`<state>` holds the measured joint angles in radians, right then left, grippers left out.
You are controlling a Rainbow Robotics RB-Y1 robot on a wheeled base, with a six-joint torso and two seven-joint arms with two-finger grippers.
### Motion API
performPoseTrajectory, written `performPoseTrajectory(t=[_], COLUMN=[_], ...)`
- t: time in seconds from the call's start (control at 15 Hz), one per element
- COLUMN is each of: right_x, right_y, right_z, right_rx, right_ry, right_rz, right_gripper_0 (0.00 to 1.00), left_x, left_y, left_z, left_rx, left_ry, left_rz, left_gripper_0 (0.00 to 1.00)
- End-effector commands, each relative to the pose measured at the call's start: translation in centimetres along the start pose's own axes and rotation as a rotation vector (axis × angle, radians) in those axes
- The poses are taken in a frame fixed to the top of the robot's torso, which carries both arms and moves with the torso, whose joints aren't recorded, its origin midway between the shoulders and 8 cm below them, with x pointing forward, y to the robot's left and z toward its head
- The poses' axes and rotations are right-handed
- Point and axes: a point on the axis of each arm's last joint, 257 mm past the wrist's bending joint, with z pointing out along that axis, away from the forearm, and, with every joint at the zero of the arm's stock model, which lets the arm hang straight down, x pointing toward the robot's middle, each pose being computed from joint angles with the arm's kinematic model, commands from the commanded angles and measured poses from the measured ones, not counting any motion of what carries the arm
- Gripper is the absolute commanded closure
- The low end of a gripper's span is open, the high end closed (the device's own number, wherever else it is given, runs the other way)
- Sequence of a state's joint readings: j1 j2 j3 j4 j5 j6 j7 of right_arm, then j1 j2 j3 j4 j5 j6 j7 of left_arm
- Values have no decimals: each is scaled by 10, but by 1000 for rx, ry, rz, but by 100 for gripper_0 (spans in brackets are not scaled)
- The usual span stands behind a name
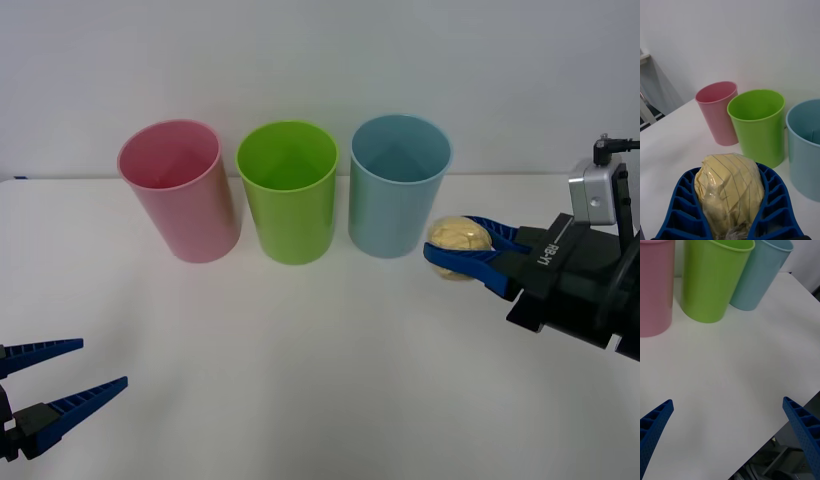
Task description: Put cans in the blue bin and PET bottles in the pink bin and trash in the green bin.
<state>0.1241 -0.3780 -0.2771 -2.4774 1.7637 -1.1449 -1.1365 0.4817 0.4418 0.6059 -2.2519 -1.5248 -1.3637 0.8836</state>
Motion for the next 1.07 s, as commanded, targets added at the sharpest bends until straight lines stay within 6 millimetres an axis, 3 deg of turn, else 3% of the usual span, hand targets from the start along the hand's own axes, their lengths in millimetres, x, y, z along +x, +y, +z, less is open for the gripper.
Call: performPoseTrajectory(t=[0.07, 0.33, 0.67, 0.87, 1.07], right_x=[-11, -29, -70, -91, -106], right_y=[-2, -4, 4, -4, -18], right_z=[-2, -2, 7, 26, 59], right_rx=[9, 14, -30, -62, -66], right_ry=[-61, -121, -192, -221, -225], right_rz=[41, 43, -12, -30, -41], right_gripper_0=[100, 100, 100, 100, 100], left_x=[0, 0, 0, 0, 0], left_y=[0, 0, 0, 0, 0], left_z=[0, 0, 0, 0, 0], left_rx=[0, 0, 0, 0, 0], left_ry=[0, 0, 0, 0, 0], left_rz=[0, 0, 0, 0, 0], left_gripper_0=[0, 0, 0, 0, 0])
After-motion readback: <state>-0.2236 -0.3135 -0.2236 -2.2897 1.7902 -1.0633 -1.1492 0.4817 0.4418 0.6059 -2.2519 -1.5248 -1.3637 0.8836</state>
